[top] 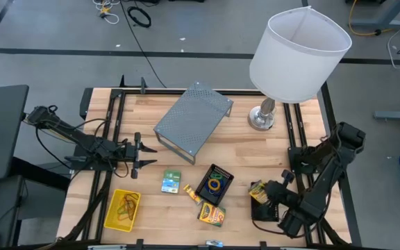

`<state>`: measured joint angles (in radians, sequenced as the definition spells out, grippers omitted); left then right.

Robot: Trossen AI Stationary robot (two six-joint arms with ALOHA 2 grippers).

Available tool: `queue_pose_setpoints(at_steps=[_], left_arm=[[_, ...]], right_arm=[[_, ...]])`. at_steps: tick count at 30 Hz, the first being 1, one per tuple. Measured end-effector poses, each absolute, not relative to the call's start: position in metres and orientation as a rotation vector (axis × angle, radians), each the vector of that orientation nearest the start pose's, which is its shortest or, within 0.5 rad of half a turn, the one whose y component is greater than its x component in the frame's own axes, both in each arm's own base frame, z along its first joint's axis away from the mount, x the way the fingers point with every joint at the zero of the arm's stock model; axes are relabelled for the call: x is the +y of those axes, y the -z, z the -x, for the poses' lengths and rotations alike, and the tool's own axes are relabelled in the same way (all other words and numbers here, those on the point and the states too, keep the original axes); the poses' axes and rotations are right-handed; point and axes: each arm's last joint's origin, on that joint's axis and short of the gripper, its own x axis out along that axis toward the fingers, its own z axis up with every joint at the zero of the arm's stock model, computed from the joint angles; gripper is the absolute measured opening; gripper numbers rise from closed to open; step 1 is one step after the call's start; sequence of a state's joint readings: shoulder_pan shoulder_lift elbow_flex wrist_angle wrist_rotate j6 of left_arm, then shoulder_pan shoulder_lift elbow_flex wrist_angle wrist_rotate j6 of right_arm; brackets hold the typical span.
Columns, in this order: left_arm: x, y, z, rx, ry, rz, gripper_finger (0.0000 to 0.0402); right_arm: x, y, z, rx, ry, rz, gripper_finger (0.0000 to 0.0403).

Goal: Pick & Place Office Desk Supplies
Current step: Put the box of crayons into right black bin

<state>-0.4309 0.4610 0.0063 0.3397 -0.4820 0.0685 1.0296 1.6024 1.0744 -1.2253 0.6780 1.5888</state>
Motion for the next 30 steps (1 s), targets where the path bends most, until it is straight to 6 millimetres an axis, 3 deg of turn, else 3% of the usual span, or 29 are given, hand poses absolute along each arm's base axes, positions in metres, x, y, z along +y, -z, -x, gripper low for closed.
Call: queue_pose_setpoints(at_steps=[13, 30], left_arm=[[-0.039, -0.157, -0.117, 0.104, -0.048, -0.119, 0.0169], [-0.039, -0.157, -0.117, 0.103, -0.063, -0.111, 0.0169]], right_arm=[[0.192, -0.164, -0.128, 0.744, 0.622, -0.101, 0.0016], [0.179, -0.163, -0.132, 0.584, 0.626, 0.073, 0.0016]])
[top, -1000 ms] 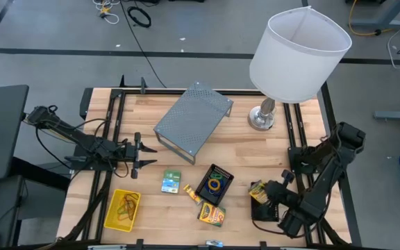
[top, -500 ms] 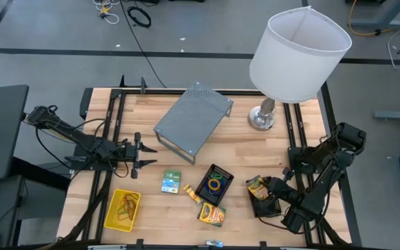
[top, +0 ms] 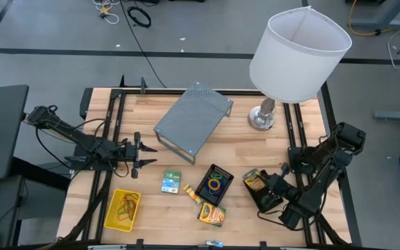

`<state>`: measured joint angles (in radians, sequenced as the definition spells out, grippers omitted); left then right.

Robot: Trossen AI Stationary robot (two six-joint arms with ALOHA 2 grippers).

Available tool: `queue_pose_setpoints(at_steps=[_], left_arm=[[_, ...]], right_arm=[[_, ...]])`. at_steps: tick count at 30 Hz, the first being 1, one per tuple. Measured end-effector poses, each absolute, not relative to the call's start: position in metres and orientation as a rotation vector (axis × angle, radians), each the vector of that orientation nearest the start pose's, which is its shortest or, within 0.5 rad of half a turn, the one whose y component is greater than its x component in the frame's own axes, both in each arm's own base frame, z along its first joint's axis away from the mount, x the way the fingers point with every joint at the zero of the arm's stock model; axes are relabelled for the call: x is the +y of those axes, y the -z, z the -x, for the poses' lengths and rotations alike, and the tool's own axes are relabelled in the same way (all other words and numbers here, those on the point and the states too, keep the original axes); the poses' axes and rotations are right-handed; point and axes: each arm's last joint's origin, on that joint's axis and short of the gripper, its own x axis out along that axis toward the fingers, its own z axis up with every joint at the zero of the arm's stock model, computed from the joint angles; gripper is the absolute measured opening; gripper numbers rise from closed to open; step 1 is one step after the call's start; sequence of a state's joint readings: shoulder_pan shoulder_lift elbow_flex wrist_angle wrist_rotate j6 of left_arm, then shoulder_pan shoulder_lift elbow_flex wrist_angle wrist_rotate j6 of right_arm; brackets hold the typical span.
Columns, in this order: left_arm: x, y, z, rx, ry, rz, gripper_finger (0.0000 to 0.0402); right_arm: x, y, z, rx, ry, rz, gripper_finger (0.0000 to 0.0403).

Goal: Pick & Place Office Desk Supplies
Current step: Put the box of crayons into right black bin

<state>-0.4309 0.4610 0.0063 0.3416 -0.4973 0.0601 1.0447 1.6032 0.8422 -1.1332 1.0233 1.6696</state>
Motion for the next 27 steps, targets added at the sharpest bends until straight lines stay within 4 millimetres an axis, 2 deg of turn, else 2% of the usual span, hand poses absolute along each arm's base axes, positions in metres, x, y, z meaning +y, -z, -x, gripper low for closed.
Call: queue_pose_setpoints(at_steps=[7, 17, 27], left_arm=[[-0.039, -0.157, -0.117, 0.103, -0.064, -0.103, 0.0169], [-0.039, -0.157, -0.117, 0.103, -0.064, -0.102, 0.0169], [-0.039, -0.157, -0.117, 0.103, -0.064, -0.1, 0.0169]], right_arm=[[0.168, -0.142, -0.127, 0.512, 0.618, 0.052, 0.0016], [0.16, -0.136, -0.124, 0.414, 0.585, 0.159, 0.0016], [0.152, -0.114, -0.12, 0.332, 0.54, 0.151, 0.0016]])
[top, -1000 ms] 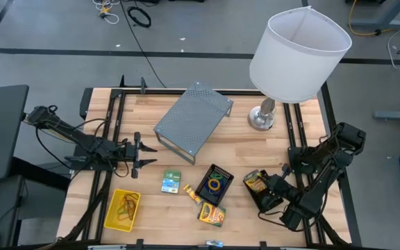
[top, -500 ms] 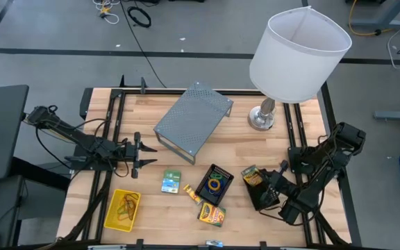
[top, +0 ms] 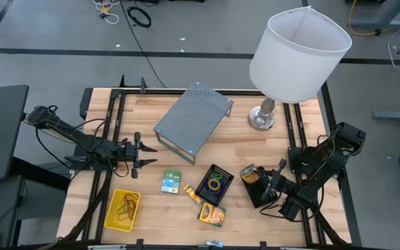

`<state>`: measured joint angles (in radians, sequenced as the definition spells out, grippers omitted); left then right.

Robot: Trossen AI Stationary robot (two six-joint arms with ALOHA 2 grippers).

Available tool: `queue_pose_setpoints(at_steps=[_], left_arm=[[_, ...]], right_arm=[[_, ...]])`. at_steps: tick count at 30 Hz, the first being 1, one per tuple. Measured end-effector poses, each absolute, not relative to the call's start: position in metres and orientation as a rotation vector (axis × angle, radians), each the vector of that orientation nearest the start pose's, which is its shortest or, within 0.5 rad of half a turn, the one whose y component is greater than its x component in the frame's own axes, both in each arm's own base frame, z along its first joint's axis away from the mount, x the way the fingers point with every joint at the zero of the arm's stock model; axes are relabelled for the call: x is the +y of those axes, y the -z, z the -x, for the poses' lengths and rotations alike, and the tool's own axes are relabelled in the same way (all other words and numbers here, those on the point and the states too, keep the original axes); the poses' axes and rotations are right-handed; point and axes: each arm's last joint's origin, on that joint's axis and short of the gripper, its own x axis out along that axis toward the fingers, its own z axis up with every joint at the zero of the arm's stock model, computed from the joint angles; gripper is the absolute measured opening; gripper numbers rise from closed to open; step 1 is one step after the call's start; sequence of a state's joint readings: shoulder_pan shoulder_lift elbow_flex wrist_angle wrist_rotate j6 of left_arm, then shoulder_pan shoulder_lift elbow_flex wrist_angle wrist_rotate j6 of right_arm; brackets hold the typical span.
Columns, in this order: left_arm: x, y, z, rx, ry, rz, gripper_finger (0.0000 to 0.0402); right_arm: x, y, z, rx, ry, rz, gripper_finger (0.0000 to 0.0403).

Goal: Pick & Place Office Desk Supplies
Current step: Put the box of crayons into right black bin

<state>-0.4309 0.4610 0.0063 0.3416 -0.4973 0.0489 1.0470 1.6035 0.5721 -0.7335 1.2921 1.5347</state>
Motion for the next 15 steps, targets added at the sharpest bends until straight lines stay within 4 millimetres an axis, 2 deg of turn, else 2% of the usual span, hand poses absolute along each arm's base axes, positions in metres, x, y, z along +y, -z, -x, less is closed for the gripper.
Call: queue_pose_setpoints(at_steps=[9, 15], left_arm=[[-0.0387, -0.1567, -0.1172, 0.103, -0.064, -0.097, 0.0169], [-0.0387, -0.1567, -0.1172, 0.103, -0.064, -0.097, 0.0169]], right_arm=[[0.1485, -0.1053, -0.1182, 0.289, 0.519, 0.167, 0.0021], [0.1483, -0.1032, -0.1179, 0.327, 0.517, 0.147, 0.0108]])
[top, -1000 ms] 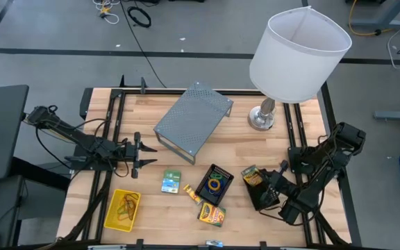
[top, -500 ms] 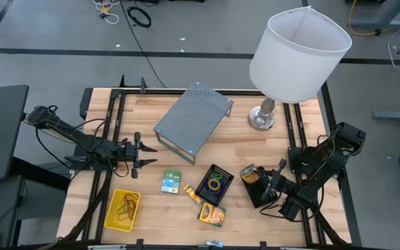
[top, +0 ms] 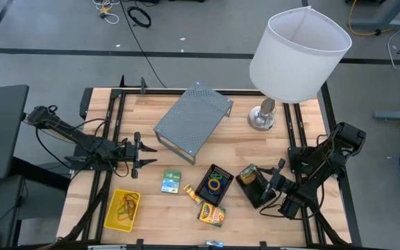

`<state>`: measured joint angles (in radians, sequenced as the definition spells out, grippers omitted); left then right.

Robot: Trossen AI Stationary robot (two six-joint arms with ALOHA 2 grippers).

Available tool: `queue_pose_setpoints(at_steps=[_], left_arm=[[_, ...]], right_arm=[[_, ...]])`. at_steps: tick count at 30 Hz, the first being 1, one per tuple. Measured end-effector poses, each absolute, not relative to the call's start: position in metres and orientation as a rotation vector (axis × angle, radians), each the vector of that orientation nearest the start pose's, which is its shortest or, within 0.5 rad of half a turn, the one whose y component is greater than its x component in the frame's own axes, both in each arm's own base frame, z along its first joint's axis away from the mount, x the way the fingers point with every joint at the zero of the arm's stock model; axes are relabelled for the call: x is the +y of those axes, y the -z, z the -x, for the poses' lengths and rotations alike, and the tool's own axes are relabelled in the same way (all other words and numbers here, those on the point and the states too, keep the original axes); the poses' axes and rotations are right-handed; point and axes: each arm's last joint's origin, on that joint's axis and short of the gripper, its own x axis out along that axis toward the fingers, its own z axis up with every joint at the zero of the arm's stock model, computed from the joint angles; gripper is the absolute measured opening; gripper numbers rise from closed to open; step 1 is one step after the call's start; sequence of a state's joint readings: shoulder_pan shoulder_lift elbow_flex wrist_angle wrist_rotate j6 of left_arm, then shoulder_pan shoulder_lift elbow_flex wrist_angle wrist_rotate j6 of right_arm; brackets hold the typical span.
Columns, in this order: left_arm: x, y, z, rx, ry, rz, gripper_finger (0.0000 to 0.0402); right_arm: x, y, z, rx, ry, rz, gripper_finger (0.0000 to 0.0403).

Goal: Pick & Place Office Desk Supplies
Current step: Put the box of crayons into right black bin

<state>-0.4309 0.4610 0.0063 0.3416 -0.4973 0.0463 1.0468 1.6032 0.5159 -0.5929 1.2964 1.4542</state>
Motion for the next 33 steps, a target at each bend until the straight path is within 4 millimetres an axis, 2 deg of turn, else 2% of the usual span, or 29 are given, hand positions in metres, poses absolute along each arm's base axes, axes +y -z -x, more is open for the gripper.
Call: queue_pose_setpoints(at_steps=[5, 9, 22, 27, 33], left_arm=[[-0.039, -0.157, -0.117, 0.099, -0.064, -0.096, 0.0169], [-0.039, -0.157, -0.117, 0.098, -0.064, -0.097, 0.0169], [-0.039, -0.157, -0.117, 0.098, -0.064, -0.096, 0.0169], [-0.039, -0.157, -0.117, 0.098, -0.064, -0.097, 0.0169], [-0.039, -0.157, -0.117, 0.098, -0.064, -0.096, 0.0169]], right_arm=[[0.148, -0.103, -0.118, 0.327, 0.52, 0.127, 0.017], [0.148, -0.103, -0.118, 0.318, 0.518, 0.142, 0.0195], [0.153, -0.11, -0.121, 0.289, 0.511, 0.213, 0.0192], [0.166, -0.127, -0.131, 0.301, 0.512, 0.287, 0.0192], [0.189, -0.158, -0.151, 0.325, 0.504, 0.342, 0.0192]])
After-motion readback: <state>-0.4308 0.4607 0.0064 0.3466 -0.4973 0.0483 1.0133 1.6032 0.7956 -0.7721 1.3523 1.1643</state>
